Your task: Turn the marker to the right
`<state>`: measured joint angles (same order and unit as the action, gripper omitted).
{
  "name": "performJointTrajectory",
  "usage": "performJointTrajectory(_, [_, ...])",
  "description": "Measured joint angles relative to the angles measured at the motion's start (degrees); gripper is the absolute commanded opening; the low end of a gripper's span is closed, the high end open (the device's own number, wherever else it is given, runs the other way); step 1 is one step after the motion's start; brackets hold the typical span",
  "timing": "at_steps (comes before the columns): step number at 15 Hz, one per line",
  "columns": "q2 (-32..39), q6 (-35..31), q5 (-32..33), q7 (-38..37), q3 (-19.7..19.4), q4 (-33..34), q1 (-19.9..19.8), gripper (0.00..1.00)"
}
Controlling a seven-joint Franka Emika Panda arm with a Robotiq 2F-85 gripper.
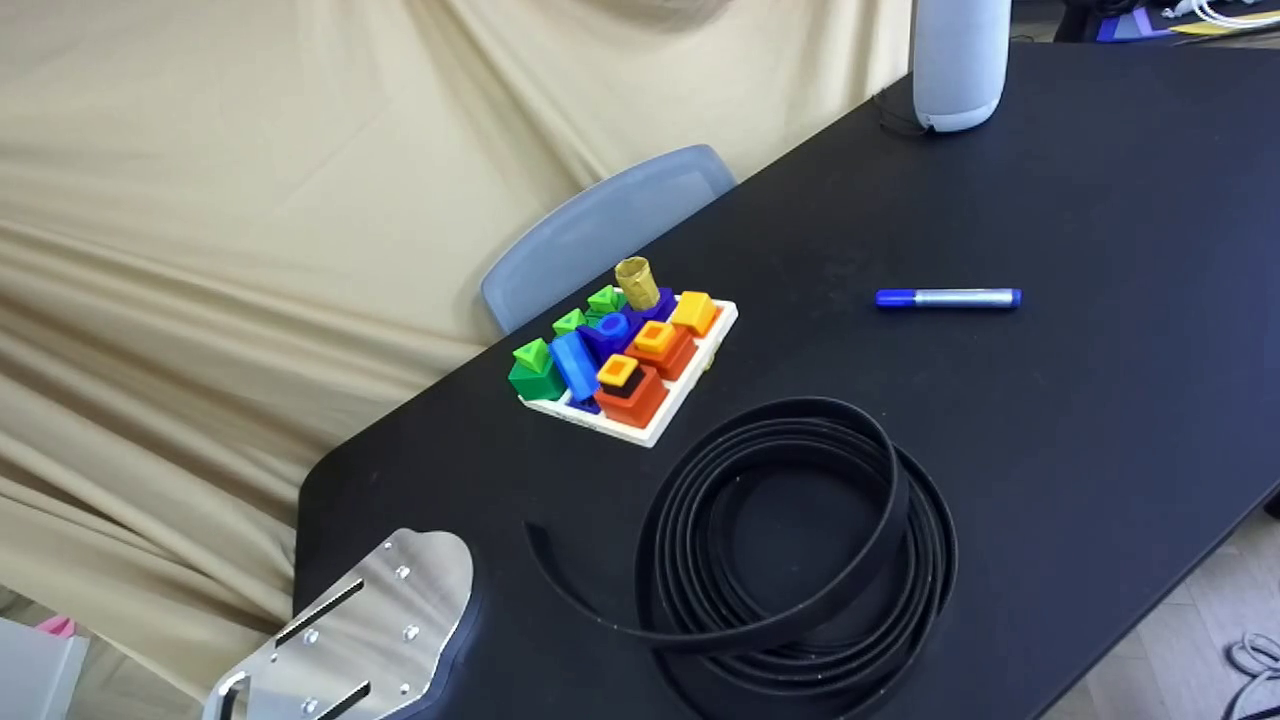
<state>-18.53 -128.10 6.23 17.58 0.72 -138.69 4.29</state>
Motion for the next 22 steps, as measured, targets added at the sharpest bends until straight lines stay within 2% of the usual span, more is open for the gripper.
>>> performJointTrajectory(6, [0.5, -0.8, -0.9, 1.8, -0.7, -0.2, 0.5, 1.0])
performJointTrajectory(11, [3.2, -6.8, -3.5, 5.8, -2.4, -1.6, 0.5, 1.0])
performJointTrajectory(16, [10.9, -11.9, -4.4, 9.4, -2.8, -2.0, 0.5, 1.0])
performJointTrajectory(22, [22.4, -18.1, -3.9, 9.4, -1.8, -1.4, -0.1, 1.0])
